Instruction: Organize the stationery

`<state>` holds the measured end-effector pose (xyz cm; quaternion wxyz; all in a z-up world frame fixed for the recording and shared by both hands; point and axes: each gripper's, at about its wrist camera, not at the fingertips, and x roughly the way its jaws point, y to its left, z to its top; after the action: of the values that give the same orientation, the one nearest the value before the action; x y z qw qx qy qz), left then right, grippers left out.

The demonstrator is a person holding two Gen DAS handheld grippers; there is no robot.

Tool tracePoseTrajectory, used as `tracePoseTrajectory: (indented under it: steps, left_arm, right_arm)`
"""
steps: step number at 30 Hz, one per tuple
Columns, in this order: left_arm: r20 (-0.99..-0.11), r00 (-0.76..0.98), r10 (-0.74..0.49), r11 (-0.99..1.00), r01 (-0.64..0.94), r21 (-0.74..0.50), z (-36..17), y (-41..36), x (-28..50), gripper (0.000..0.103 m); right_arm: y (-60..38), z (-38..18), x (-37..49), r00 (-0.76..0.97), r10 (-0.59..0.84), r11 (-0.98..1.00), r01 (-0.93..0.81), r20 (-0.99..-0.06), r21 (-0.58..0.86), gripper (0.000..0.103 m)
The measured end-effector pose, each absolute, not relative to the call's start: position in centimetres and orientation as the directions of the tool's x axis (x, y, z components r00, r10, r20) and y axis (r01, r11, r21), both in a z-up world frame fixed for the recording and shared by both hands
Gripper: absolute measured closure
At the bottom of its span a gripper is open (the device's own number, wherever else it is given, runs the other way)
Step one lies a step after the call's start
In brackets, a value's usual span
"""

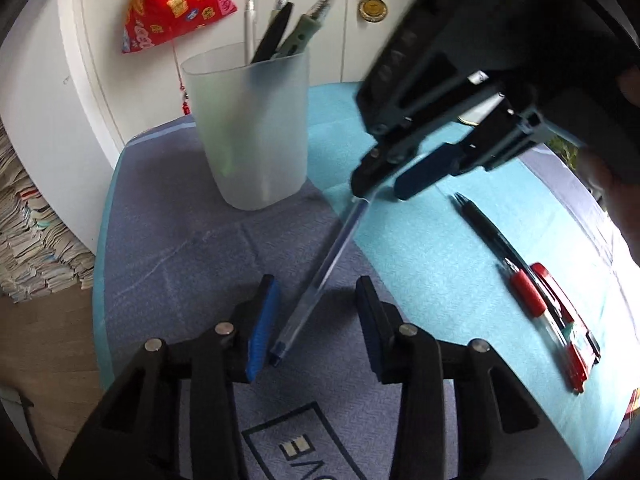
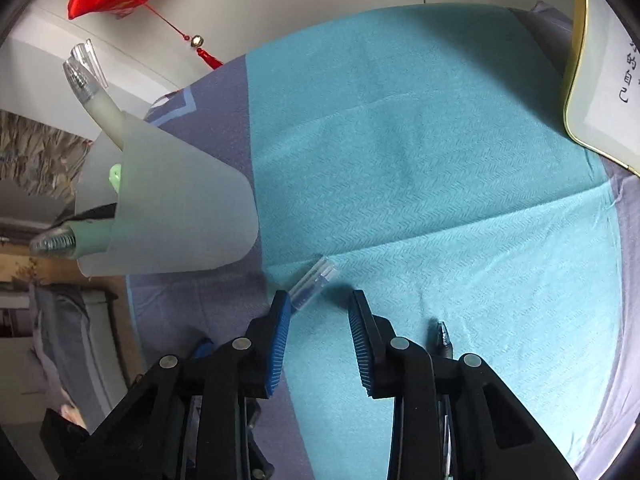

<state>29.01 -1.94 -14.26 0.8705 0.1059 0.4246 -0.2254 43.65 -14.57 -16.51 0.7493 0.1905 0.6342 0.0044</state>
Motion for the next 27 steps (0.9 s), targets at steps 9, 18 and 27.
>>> tracePoseTrajectory:
  steps: [9, 18, 27]
  left_arm:
    - [-0.785, 0.516, -0.343, 0.862, 0.506, -0.044, -14.2, -2.3, 29.4, 0.071]
    - [-0.771, 0.477, -0.421, 0.843, 0.519, -0.139, -14.2, -1.7, 29.5, 0.095]
    - [-0.814, 0.437, -0.383, 0.839, 0.534, -0.108, -13.8, -3.5, 29.9, 0.091]
  right_arm:
    - [-12.7, -16.8, 42.9, 0.321, 0.155, 0.950, 0.212, -0.934, 0.230, 0.088]
    - [-12.7, -15.5, 40.0, 0.412, 0.198, 0.956, 0.120, -0.889, 0.268, 0.102]
    - [-14.6, -16.5, 39.9, 0.342, 0.216, 0.929, 0.215, -0.915, 0.300, 0.101]
